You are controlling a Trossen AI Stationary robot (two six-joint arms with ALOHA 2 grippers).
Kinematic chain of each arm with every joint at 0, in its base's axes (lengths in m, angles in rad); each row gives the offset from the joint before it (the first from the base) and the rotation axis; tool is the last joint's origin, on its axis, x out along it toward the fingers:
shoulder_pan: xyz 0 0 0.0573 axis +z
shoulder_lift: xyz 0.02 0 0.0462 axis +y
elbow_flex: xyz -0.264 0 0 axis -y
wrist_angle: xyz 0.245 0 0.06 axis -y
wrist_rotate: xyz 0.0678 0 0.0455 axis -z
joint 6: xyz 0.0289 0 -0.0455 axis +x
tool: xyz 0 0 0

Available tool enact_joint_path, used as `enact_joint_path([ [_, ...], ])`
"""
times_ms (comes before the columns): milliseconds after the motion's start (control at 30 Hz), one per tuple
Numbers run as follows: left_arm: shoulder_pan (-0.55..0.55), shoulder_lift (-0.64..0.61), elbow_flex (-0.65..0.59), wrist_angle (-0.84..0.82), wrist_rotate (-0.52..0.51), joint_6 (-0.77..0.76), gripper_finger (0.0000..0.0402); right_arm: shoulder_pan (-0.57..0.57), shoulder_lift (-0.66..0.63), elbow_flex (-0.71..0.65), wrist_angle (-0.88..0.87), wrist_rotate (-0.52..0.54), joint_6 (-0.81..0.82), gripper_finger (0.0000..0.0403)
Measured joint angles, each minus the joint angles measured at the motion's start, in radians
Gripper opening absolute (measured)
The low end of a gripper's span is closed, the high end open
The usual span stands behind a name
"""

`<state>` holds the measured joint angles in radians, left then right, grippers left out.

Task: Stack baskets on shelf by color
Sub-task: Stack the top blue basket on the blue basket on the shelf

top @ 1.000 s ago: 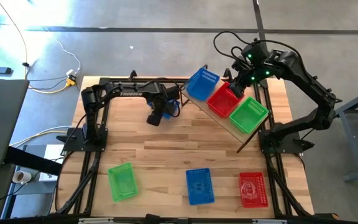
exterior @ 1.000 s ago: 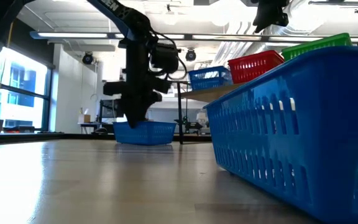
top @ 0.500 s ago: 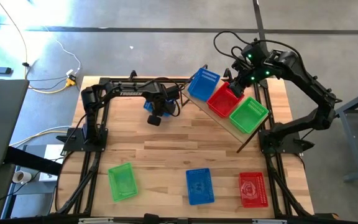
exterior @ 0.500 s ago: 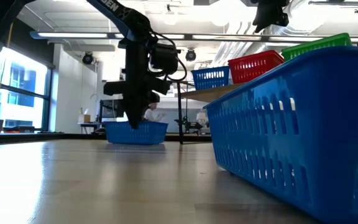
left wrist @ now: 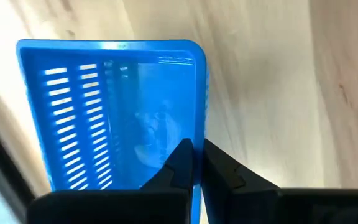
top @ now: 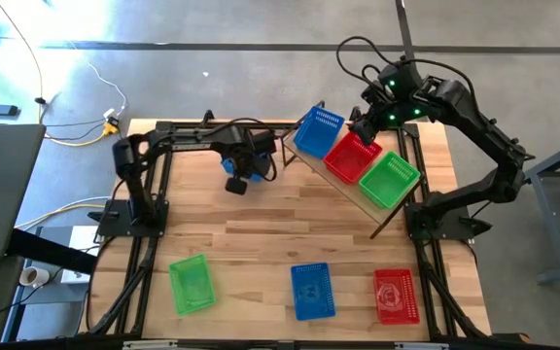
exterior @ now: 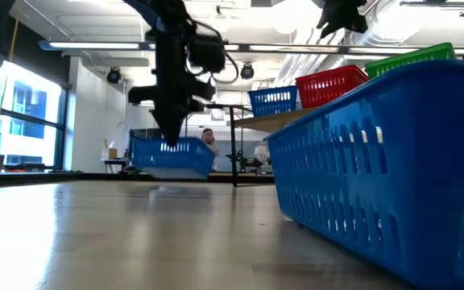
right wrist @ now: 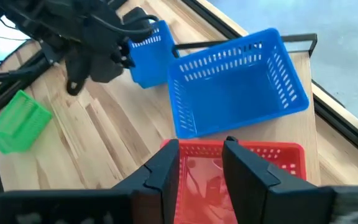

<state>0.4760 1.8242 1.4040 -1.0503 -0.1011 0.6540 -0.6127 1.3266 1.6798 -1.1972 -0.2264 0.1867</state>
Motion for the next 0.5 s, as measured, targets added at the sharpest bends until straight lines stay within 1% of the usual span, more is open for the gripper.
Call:
enact_joint_path([
  [133, -0.025, -0.072, 0.000, -0.044, -0.018, -0.013, 0.0002, 0.031, 0.000, 0.000, 0.027, 0.000, 0.044, 0.0107],
  [267, -0.074, -0.152, 0.000, -0.090, -0.053, -0.010, 0.0002, 0.078, 0.000, 0.000, 0.075, -0.001, 0.100, 0.0107],
  [500, -0.216, -0.293, 0.001, -0.148, -0.124, 0.059, 0.0002, 0.192, 0.004, 0.000, 0.177, 0.014, 0.232, 0.0107],
])
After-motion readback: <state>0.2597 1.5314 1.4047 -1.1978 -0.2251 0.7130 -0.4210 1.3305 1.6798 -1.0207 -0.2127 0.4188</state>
